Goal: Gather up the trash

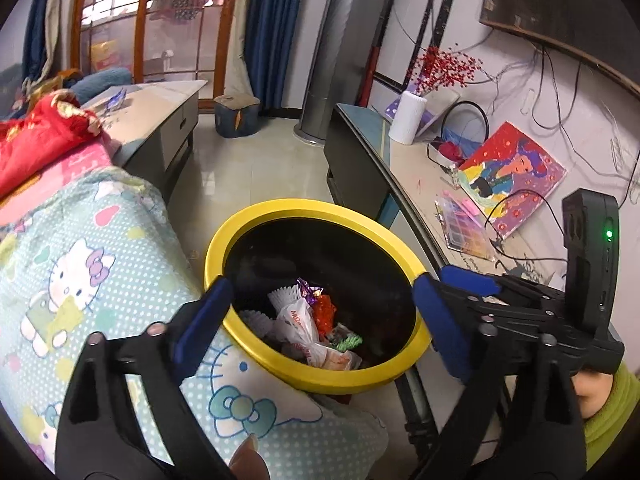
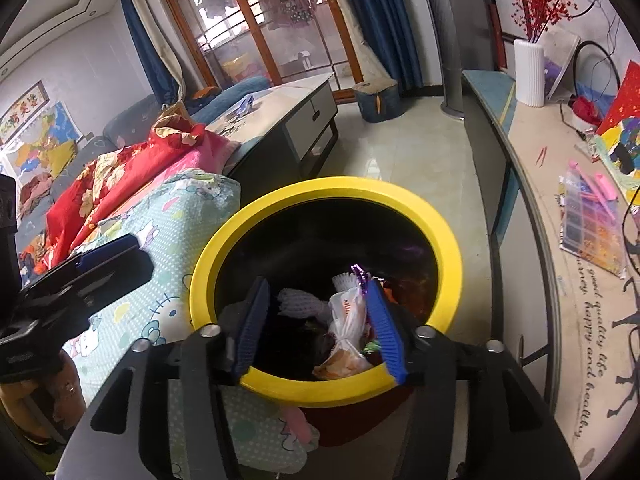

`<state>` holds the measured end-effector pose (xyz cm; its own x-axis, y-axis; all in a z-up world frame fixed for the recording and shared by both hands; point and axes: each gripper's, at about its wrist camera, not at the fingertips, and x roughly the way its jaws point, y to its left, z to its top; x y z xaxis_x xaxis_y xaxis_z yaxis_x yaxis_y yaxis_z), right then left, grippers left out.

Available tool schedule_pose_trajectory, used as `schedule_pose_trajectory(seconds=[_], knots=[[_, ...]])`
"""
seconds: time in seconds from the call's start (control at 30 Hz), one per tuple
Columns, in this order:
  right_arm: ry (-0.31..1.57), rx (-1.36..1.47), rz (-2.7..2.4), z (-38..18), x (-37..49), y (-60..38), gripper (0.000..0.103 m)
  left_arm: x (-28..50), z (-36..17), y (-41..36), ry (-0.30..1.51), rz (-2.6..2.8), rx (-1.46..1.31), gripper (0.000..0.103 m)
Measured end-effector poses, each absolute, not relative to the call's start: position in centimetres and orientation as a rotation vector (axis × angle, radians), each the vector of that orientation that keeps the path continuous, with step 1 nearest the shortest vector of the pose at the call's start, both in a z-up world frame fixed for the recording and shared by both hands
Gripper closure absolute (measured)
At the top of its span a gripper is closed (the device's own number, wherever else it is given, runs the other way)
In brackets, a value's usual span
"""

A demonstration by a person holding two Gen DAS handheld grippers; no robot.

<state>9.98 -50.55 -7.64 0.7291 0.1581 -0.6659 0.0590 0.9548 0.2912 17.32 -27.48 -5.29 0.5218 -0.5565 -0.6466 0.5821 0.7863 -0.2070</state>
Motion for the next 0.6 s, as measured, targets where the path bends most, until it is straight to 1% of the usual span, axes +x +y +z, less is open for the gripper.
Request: schedule_pose_trajectory(seconds=[0.03,0.07,0.13,0.27,0.37,0.6], knots=[[0.752,0.299,0.048,-7.5,9.8,-50.6,0.043,17.3,-5.3,-27.3,0.765,-0.677,0.033,0.016],[0.749,0.293,0.035,-7.4,9.7,-50.6,0.038,17.3,-5.3,-27.0,0.768,-0.668,0.030,0.012],[0.740,0.290,0.023,-7.1,9.5,-50.7,0.036,17.1,-5.2,-26.5,0.764,-0.653,0.021,0.011],[0.721,0.273,0.016,-6.2,9.1,-50.6,0.026,16.8,-4.9,-25.2,0.764,-0.630,-0.004,0.011],[0.716,0.251,0.014,-5.7,8.9,-50.2,0.021,16.6,-4.7,-23.9,0.755,-0.607,-0.019,0.011],[0.703,0.209,0.026,-4.5,8.4,-48.5,0.015,16.1,-4.5,-20.2,0.749,-0.542,-0.066,0.011]])
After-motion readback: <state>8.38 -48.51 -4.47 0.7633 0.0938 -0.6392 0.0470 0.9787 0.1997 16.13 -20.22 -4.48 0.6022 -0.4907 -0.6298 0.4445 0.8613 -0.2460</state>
